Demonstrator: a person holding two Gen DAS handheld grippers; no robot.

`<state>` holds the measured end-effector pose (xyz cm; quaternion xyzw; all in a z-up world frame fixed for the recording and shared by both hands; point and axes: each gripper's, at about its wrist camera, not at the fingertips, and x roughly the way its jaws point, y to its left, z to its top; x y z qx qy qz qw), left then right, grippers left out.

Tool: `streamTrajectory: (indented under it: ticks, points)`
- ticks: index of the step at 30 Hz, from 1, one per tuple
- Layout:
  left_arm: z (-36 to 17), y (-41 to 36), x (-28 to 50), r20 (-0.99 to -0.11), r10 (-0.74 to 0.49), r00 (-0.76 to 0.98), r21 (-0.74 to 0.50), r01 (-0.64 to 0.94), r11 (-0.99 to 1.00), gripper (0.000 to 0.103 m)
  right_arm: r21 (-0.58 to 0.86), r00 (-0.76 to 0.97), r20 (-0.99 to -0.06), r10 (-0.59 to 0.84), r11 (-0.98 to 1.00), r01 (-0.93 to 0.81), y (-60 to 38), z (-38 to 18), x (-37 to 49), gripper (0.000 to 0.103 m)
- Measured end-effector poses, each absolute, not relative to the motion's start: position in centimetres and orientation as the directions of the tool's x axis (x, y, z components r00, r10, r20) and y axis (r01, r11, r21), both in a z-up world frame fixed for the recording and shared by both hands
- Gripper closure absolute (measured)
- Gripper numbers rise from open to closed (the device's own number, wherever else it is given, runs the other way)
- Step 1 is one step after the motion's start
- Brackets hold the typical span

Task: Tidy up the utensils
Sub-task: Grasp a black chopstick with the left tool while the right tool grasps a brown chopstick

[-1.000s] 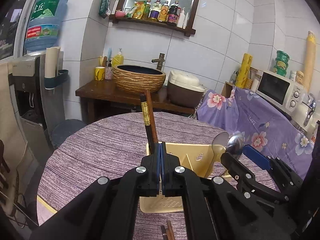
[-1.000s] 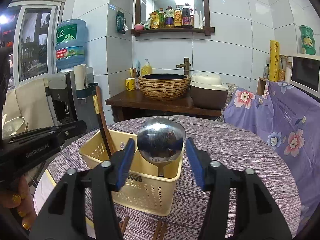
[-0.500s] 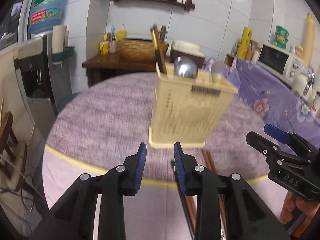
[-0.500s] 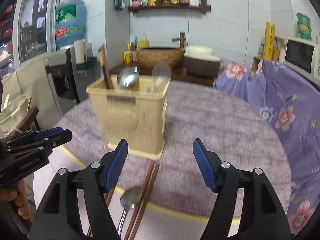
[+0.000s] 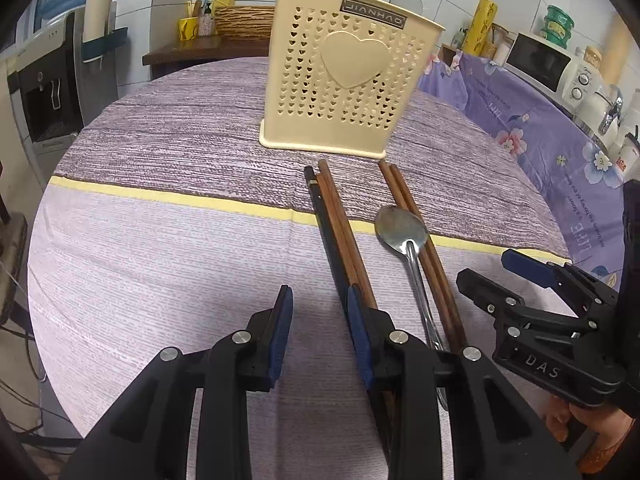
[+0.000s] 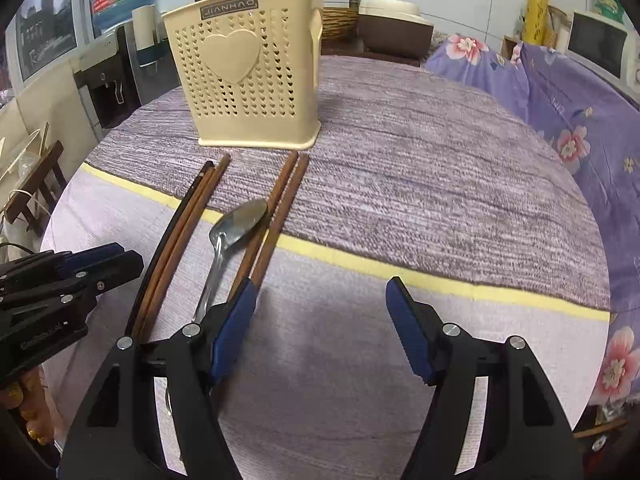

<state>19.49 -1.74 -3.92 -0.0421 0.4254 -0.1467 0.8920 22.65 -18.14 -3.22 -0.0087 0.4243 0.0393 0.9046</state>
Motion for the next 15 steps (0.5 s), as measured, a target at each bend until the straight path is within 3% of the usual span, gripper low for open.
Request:
streamTrajectory:
  ticks: [15]
  points:
    - [-4.2,-2.9,19.1,-0.757,-0.268,0.596,-0.154,0.235,0.96,0.074,0.03,0.604,-0.793,0.081,0.995,-0.094,-17.2,-3.6,22.6,0.035]
